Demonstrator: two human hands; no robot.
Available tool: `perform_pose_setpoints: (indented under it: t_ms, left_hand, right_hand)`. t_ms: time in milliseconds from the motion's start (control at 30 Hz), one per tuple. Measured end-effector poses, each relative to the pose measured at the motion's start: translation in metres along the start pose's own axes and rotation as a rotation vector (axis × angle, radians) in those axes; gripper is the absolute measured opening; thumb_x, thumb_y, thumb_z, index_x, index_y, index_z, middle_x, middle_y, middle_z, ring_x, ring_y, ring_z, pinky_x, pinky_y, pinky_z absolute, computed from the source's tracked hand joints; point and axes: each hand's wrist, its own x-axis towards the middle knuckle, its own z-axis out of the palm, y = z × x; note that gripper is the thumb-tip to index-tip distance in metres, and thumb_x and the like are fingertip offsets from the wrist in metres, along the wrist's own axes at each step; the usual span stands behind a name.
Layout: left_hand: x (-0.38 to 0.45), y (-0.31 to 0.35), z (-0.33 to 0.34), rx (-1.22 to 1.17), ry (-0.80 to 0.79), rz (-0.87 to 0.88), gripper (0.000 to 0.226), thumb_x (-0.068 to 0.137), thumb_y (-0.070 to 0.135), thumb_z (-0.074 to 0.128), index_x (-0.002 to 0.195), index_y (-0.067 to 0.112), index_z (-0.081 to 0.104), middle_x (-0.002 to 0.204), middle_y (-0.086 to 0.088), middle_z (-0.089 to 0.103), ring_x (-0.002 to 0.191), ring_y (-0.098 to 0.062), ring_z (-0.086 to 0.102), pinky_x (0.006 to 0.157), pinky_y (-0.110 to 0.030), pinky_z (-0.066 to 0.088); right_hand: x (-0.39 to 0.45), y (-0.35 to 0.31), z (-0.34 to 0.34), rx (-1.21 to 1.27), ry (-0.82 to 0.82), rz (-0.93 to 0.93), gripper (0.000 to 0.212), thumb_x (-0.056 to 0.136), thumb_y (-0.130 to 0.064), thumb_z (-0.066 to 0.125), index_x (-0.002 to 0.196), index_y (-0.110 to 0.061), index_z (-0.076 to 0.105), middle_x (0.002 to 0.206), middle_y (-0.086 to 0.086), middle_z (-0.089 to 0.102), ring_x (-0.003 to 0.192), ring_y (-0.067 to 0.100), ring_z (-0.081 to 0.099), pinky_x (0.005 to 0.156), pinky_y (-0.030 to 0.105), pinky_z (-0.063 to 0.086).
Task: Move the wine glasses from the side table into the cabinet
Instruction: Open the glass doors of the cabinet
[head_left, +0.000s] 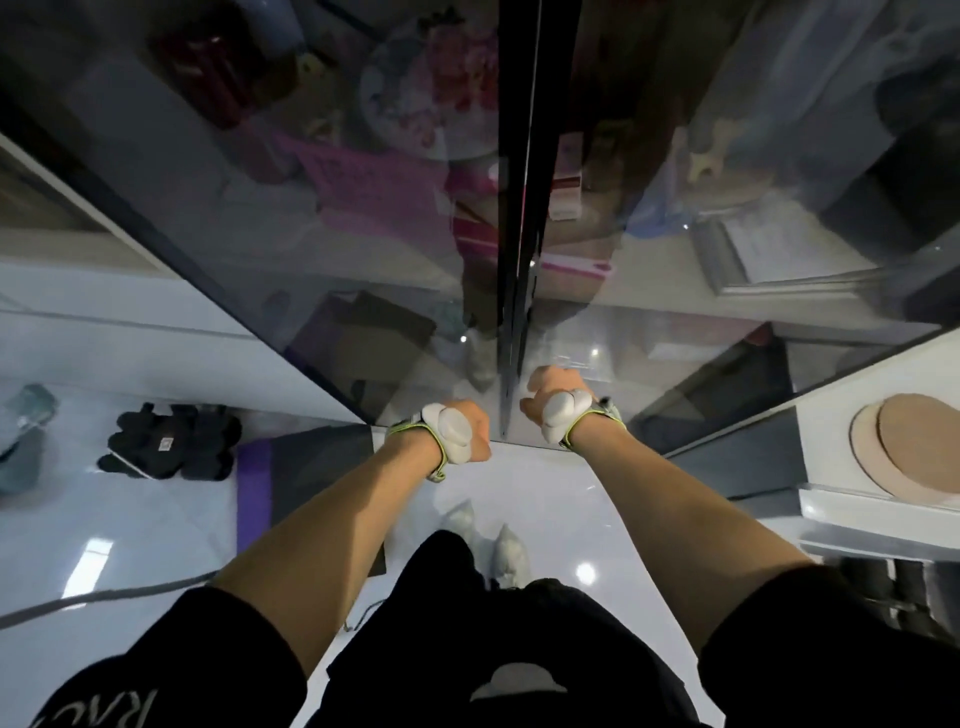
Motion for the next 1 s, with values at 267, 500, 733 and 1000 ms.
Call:
perform_pose_setpoints:
  t_ms: [267, 500, 733, 1000]
  left_hand:
    - [0.037, -0.011, -0.031, -0.055, 0.015, 0.094, 0.023, 0.086, 0.018, 0.059, 0.102, 0.006, 0.07, 0.109, -0.01, 0.069, 0.098, -0.029, 0.064, 0.083, -0.028, 0.051]
    - [0.057, -0.027, -0.038, -0.007, -0.008, 0.163, 0.024, 0.084, 0.023, 0.062, 0.104, 0.011, 0.069, 0.111, -0.008, 0.068, 0.102, -0.028, 0.062, 0.084, -0.027, 0.051]
    - [0.076, -0.044, -0.038, 0.078, -0.098, 0.205, 0.023, 0.085, 0.026, 0.062, 0.106, 0.017, 0.066, 0.115, -0.006, 0.066, 0.103, -0.026, 0.062, 0.082, -0.026, 0.05]
    - [0.072, -0.048, -0.032, 0.126, -0.121, 0.237, 0.021, 0.086, 0.028, 0.06, 0.104, 0.021, 0.065, 0.113, -0.005, 0.066, 0.1, -0.025, 0.062, 0.078, -0.025, 0.049]
  right_hand:
    - [0.018, -0.024, -0.025, 0.163, 0.114, 0.07, 0.029, 0.083, -0.026, 0.059, 0.111, -0.018, 0.062, 0.111, 0.007, 0.066, 0.09, 0.03, 0.06, 0.072, 0.029, 0.047]
    - [0.02, -0.037, -0.02, 0.261, 0.15, 0.143, 0.031, 0.085, -0.008, 0.051, 0.111, -0.011, 0.068, 0.115, 0.011, 0.068, 0.109, 0.031, 0.062, 0.09, 0.034, 0.053]
    - [0.021, -0.044, -0.021, 0.229, 0.125, 0.218, 0.036, 0.081, -0.009, 0.053, 0.115, -0.012, 0.065, 0.118, 0.01, 0.064, 0.108, 0.031, 0.061, 0.093, 0.037, 0.053]
    - [0.003, -0.043, -0.019, 0.242, 0.136, 0.235, 0.04, 0.074, -0.005, 0.054, 0.112, -0.013, 0.067, 0.113, 0.006, 0.07, 0.1, 0.028, 0.066, 0.088, 0.036, 0.056]
